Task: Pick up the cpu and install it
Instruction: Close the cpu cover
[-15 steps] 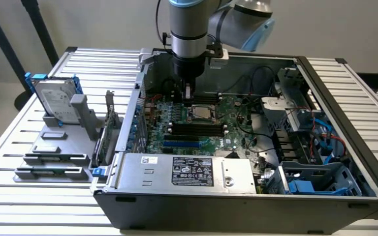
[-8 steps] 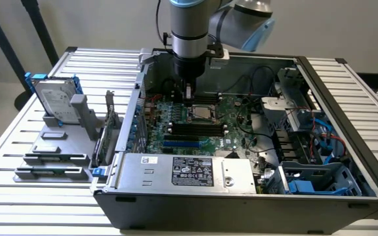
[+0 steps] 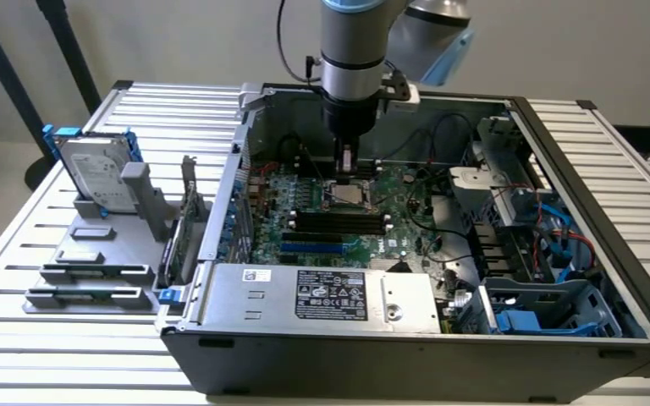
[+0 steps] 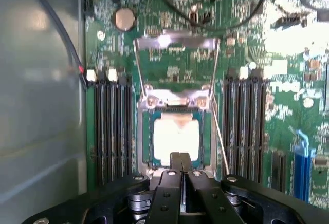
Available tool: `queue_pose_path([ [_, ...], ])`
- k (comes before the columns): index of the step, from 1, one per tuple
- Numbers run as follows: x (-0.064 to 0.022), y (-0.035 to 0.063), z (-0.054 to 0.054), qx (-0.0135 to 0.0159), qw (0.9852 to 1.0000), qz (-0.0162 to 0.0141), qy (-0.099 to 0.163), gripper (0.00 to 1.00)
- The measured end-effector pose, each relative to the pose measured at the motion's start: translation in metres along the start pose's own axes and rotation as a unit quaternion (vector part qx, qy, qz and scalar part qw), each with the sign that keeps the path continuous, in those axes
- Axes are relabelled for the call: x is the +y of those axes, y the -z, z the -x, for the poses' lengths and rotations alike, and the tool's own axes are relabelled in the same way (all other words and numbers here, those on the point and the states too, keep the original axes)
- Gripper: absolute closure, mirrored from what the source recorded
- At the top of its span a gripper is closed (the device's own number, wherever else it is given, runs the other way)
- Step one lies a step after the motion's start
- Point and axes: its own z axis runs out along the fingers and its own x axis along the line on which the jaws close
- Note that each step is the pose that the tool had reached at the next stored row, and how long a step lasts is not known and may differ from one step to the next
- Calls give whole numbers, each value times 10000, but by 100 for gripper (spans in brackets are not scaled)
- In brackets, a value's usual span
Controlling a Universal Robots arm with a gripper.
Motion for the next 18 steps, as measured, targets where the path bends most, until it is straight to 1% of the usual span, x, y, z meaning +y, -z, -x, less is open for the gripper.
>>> queue_pose_path([
  [14,649,282,-33,122,9999,-19,-3,89],
  [16,740,319,-36,133,9999,-24,-4,89],
  [18,835,335,-37,142,9999,-31,-5,89],
])
